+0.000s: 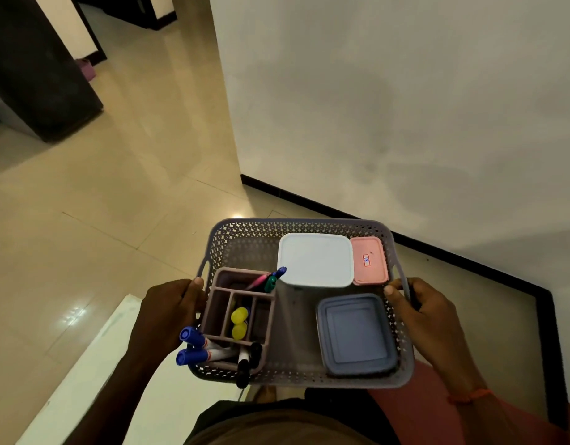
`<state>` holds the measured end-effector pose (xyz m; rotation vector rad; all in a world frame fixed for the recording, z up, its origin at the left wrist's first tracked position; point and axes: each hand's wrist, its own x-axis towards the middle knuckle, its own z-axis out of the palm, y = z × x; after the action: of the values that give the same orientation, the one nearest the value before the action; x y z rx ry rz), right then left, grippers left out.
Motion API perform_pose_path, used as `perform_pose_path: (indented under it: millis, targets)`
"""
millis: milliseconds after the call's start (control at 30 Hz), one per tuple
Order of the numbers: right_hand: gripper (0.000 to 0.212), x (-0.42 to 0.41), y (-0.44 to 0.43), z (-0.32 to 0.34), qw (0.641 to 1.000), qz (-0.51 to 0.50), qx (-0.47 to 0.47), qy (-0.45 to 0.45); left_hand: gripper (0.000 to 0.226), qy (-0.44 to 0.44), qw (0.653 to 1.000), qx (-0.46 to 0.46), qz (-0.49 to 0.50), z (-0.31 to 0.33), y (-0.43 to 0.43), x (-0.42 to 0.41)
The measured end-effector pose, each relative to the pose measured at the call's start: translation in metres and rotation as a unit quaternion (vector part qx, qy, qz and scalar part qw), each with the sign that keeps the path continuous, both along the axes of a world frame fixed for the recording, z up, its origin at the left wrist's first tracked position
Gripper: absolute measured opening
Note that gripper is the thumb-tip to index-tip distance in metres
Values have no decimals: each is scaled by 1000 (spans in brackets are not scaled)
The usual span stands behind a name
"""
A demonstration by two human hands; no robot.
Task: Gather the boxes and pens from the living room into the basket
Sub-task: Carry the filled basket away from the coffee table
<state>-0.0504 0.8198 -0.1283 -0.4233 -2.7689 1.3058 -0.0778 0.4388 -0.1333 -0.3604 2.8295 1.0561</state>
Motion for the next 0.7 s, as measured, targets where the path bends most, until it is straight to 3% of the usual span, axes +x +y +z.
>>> perform_pose_path:
  millis: [200,700]
  targets:
    - [31,-54,15,-2,999,17,-28,-13,47,-1,1000,-23,0,0,10,-38]
    - [6,-236,95,-18,986,148,-58,-44,46,-39,988,-95,112,-11,102,-113]
